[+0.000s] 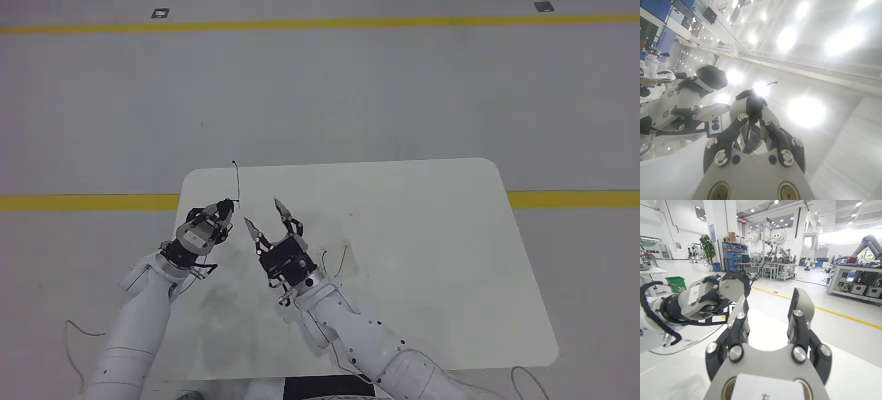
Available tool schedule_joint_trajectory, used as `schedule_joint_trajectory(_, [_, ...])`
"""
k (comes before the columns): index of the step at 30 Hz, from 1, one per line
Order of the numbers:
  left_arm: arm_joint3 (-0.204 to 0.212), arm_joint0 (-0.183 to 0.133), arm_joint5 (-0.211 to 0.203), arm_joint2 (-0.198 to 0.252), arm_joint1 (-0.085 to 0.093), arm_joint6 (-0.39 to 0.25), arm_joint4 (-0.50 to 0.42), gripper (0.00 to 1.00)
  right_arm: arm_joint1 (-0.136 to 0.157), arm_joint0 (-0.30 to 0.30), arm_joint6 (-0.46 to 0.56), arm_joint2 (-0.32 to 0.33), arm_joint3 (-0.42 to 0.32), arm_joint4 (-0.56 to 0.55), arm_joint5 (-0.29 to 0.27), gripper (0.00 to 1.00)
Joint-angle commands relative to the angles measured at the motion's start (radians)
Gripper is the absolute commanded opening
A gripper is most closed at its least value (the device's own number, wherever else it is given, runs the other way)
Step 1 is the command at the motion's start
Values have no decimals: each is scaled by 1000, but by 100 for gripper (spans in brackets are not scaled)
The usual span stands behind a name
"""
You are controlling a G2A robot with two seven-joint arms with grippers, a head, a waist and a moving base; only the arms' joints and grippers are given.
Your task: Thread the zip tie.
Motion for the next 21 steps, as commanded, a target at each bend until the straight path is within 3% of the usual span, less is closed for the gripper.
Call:
schedule_joint_trajectory(1, [0,0,0,0,0,0,0,0,-5,3,3,-3,7,-1,-2,36])
schedule_joint_trajectory(10, [0,0,0,0,0,0,0,0,-27,11,1,-17,20,-3,-13,35])
schedule_joint_trajectory(13, [0,0,0,0,0,0,0,0,-33,14,0,-19,26,-4,-14,27])
schedule_joint_trajectory(21, [0,0,0,0,0,0,0,0,-50,24,4,-23,41,-13,-21,21])
